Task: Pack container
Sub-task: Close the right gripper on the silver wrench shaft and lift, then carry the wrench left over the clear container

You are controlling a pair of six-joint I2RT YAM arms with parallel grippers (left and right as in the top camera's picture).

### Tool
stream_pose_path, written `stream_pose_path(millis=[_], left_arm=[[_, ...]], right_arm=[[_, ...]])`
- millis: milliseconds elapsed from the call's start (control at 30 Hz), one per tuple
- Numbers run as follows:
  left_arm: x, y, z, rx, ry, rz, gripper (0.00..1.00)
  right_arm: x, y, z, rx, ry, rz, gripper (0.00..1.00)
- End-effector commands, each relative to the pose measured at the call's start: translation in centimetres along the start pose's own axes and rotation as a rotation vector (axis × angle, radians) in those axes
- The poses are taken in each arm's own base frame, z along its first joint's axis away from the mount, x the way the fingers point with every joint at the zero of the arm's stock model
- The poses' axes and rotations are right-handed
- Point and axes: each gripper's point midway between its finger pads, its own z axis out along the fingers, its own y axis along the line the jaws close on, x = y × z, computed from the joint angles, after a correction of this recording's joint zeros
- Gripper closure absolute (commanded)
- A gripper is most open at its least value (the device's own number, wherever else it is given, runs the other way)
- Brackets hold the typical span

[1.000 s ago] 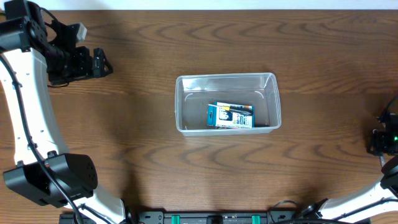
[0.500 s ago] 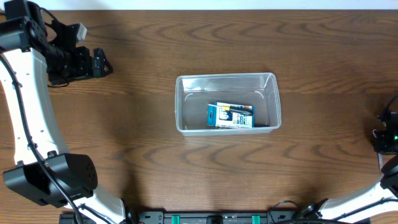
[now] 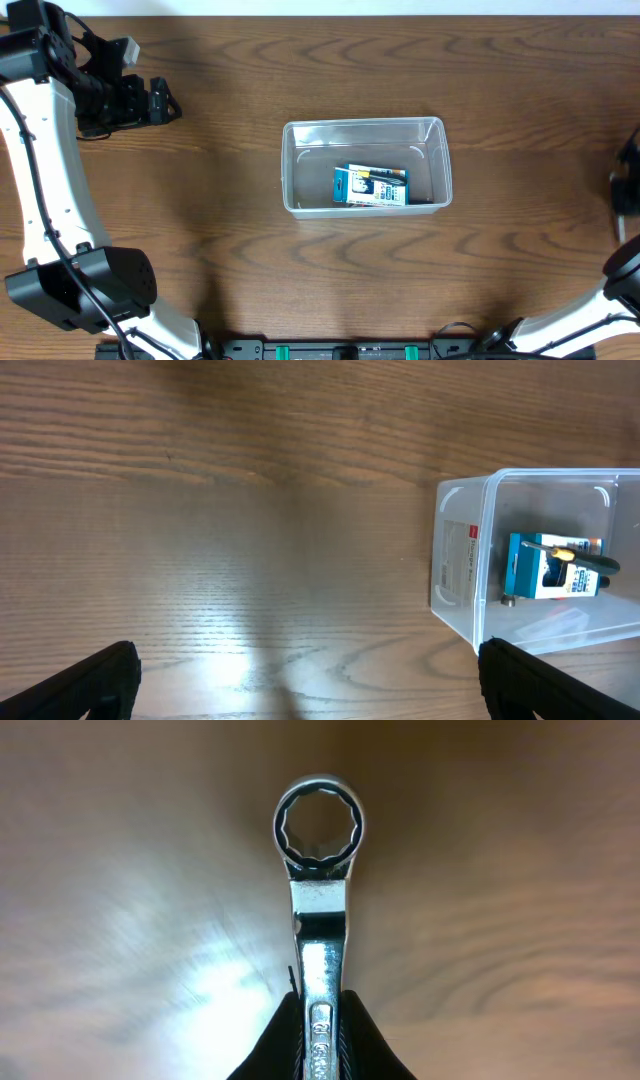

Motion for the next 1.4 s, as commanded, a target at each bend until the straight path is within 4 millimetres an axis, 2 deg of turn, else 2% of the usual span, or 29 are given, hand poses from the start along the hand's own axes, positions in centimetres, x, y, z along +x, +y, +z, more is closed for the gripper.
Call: stream_pose_path(millis=[0, 100, 167, 233, 400, 467, 567, 600, 767, 867, 933, 1167, 1233, 1367], left_arm=[[0.1, 0.2, -0.1, -0.008, 0.000, -0.015, 0.02], [0.1, 0.2, -0.1, -0.008, 0.000, -0.015, 0.02], [0.1, 0.2, -0.1, -0.008, 0.000, -0.015, 0.02], [0.1, 0.2, -0.1, -0.008, 0.000, -0.015, 0.02], [0.1, 0.2, -0.1, -0.008, 0.001, -0.016, 0.02], [0.1, 0.2, -0.1, -0.008, 0.001, -0.016, 0.02], [0.1, 0.2, -0.1, -0.008, 0.001, -0.016, 0.02], [0.1, 0.2, -0.1, -0.008, 0.001, -0.016, 0.02], [0.1, 0.2, -0.1, -0.008, 0.001, -0.016, 0.02], [0.1, 0.2, -0.1, -0.008, 0.001, -0.016, 0.02], [0.1, 0.2, -0.1, -0.008, 0.002, -0.016, 0.02], [0.1, 0.2, -0.1, -0.008, 0.001, -0.016, 0.02], [0.1, 0.2, -0.1, -0.008, 0.001, -0.015, 0.02], [0.1, 0.2, -0.1, -0.008, 0.001, -0.015, 0.02]], right_arm=[[-5.2, 1.6, -4.8, -0.003, -0.162, 0.007, 0.99], [-8.0, 4.1, -6.9, -0.022, -0.204, -0.049, 0.99], [-9.8, 6.5, -8.6, -0.029, -0.225, -0.115, 0.99], [-11.5, 9.3, -10.1, -0.039, -0.248, -0.189, 0.99], [-14.9, 18.5, -14.3, -0.074, -0.317, -0.414, 0.99], [-15.5, 21.4, -15.3, -0.084, -0.336, -0.485, 0.99], [-15.7, 27.6, -17.0, -0.117, -0.360, -0.637, 0.99], [-15.7, 28.7, -17.3, -0.121, -0.364, -0.661, 0.99], [-14.6, 36.5, -18.5, -0.157, -0.399, -0.908, 0.99], [-13.8, 40.1, -19.1, -0.171, -0.424, -1.025, 0.99], [-13.0, 42.2, -19.5, -0.184, -0.434, -1.080, 0.99], [-11.1, 46.1, -20.1, -0.242, -0.441, -1.165, 0.99], [-10.6, 46.9, -20.1, -0.279, -0.442, -1.177, 0.99], [-10.4, 47.0, -20.0, -0.290, -0.437, -1.180, 0.99]])
